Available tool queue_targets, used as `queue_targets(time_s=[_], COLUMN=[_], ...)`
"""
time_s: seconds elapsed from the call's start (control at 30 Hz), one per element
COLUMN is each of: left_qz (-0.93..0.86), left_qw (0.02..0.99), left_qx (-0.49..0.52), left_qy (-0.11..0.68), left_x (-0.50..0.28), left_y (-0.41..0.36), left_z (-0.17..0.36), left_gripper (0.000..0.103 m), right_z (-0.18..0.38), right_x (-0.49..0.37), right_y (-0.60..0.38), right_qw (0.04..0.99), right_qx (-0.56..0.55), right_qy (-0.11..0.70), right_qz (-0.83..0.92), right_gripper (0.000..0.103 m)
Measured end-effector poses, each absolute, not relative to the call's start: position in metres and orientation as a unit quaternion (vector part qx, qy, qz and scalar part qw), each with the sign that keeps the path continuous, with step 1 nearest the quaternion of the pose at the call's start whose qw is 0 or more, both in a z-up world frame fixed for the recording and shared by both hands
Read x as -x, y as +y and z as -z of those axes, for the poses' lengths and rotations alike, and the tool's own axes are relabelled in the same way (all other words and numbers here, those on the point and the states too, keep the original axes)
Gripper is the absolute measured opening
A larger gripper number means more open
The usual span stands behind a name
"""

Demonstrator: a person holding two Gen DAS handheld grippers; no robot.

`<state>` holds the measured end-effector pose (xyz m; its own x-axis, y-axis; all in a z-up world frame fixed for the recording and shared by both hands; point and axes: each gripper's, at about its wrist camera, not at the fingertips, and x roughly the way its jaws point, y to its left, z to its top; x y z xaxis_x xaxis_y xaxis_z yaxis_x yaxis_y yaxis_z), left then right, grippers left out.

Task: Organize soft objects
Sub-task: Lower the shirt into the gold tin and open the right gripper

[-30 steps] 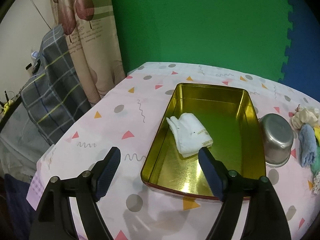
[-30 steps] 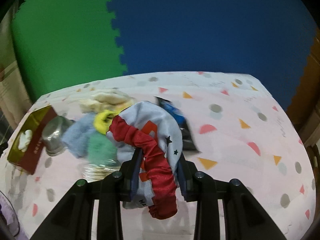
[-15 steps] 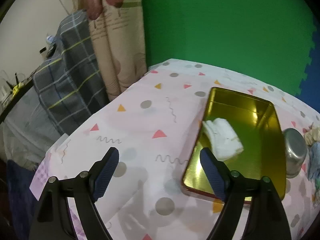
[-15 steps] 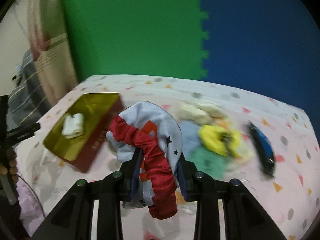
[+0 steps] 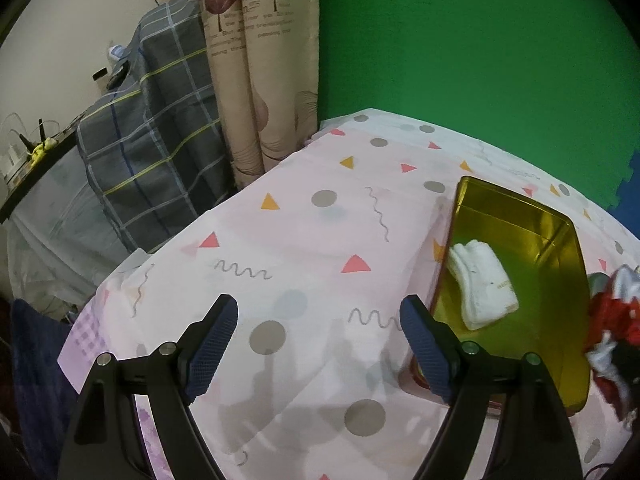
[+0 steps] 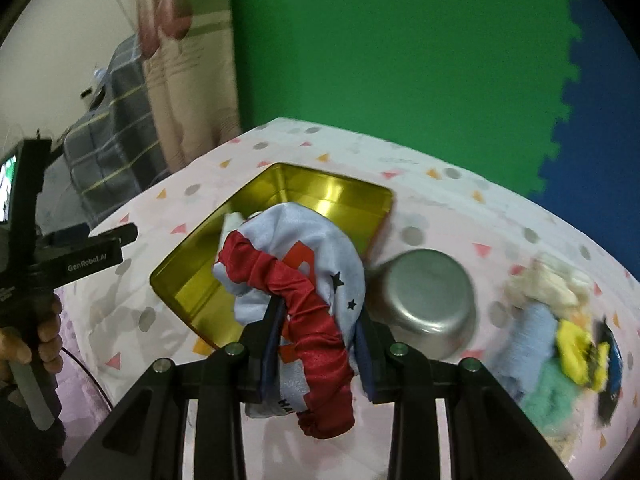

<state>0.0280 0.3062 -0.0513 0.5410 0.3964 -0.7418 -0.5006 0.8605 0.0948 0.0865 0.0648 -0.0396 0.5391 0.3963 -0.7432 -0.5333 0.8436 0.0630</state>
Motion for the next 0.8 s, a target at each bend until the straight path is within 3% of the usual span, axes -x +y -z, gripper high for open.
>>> queue_targets(time_s=[0.57,0.8], left_qz=[-0.25,-0.246], left_qw=[0.873,0.874], left_qx=[0.098,0.089], left_qy=[0.408,0.409], left_x=[-0.028,-0.031], left_y=[0.318,0.312], left_z=[0.055,0.057], left_gripper=[0.081,0.081], right_z=[0.082,0.087], right_x=[-0.114,-0.115], right_y=[0.127,0.13], right_qw=[0.848,0.845], right_qx=[0.114,0.123], right_qy=[0.442,0.446], right_qz=[-0.269,-0.269], right_gripper=[0.036,0.048])
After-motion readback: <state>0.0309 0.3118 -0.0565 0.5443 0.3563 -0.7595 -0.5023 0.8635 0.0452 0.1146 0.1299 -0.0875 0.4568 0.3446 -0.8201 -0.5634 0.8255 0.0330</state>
